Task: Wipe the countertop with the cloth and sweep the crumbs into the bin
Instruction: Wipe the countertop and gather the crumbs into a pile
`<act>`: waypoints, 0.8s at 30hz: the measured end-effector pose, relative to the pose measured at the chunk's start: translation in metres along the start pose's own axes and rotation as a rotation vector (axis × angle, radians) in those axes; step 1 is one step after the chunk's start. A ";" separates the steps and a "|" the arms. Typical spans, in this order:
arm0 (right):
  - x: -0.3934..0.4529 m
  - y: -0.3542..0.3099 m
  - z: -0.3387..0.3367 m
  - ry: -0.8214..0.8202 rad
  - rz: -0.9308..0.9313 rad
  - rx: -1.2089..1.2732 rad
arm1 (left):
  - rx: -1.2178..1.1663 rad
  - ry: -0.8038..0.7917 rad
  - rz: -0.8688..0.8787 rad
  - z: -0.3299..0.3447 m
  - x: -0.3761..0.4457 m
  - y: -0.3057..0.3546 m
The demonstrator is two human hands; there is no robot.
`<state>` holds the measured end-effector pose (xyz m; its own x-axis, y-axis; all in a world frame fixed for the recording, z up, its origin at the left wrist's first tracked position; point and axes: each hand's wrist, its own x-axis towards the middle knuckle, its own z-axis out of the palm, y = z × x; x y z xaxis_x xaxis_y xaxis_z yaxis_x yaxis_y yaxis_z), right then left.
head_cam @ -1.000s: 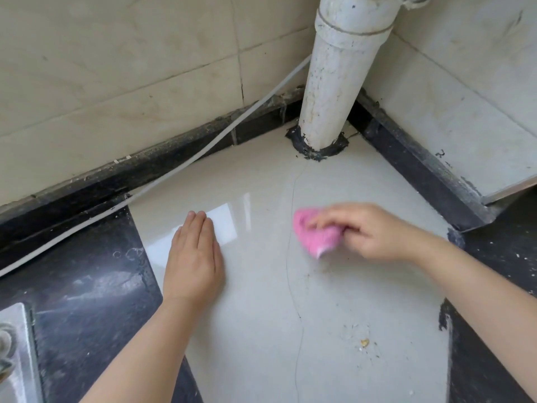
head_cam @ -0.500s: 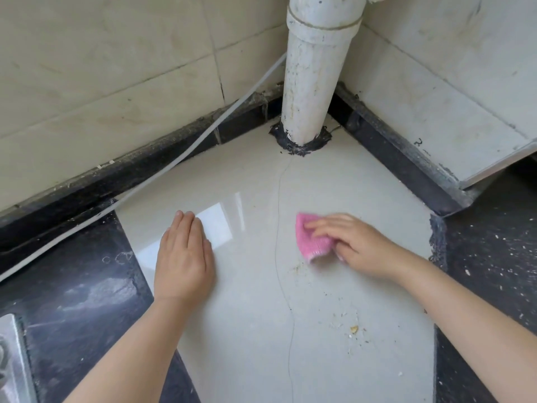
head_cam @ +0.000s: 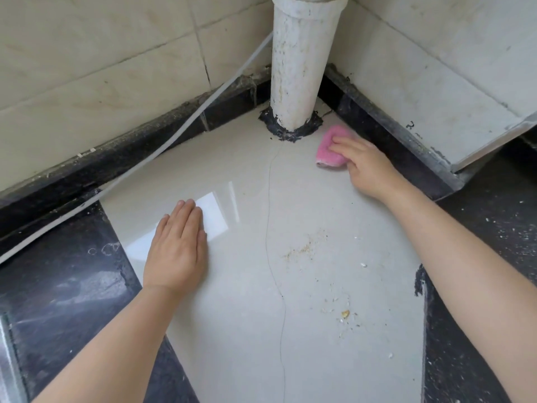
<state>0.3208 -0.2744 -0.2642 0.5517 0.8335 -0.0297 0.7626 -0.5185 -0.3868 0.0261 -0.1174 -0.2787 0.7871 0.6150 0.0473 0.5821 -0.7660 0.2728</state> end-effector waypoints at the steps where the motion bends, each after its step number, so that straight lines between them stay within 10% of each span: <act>1: -0.013 0.002 0.000 0.004 0.007 0.009 | -0.007 -0.005 -0.004 0.000 0.000 0.000; 10: -0.096 -0.031 -0.017 -0.097 -0.293 0.079 | -0.002 -0.034 0.004 -0.001 0.000 0.000; 24: -0.132 -0.019 0.004 -0.054 0.048 0.087 | 0.020 -0.024 -0.044 -0.003 -0.001 0.003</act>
<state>0.2325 -0.3737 -0.2562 0.5663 0.8183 -0.0987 0.7021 -0.5417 -0.4623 0.0268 -0.1201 -0.2752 0.7652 0.6437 0.0123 0.6200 -0.7419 0.2551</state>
